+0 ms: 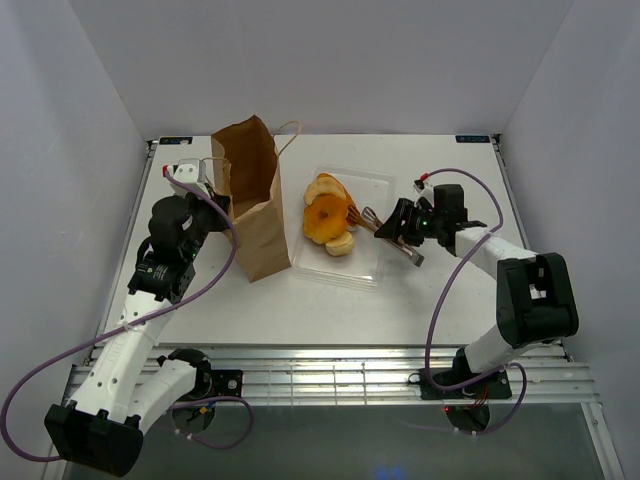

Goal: Place the fake bread into the paper bag

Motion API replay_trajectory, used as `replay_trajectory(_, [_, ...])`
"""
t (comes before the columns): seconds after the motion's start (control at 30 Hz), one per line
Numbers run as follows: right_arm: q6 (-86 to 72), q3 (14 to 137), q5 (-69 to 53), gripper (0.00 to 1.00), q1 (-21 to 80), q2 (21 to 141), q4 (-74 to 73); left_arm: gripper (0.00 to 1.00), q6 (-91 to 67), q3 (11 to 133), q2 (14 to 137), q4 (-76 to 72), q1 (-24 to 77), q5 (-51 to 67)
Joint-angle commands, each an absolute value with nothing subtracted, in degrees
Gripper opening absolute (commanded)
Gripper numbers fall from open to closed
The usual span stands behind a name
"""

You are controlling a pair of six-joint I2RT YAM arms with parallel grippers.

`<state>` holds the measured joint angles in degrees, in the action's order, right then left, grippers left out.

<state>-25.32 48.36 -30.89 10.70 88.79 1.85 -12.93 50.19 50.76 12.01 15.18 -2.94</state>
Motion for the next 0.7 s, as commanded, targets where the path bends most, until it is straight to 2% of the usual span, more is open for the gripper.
replay_trajectory(0.0, [-25.4,50.3,-32.5,0.60,11.2,89.6,4.4,0.00,-12.7,50.4,49.5,12.7,15.5,-2.0])
replay_trajectory(0.33, [-26.2,50.7,-33.7,0.57,12.0,91.2,5.5,0.00,-12.7,50.4,49.3,12.7,15.5,-2.1])
replay_trajectory(0.67, [-26.3,52.4,-35.1,0.39,12.1,91.5,4.7,0.00,-12.7,50.4,49.1,12.7,15.5,-1.9])
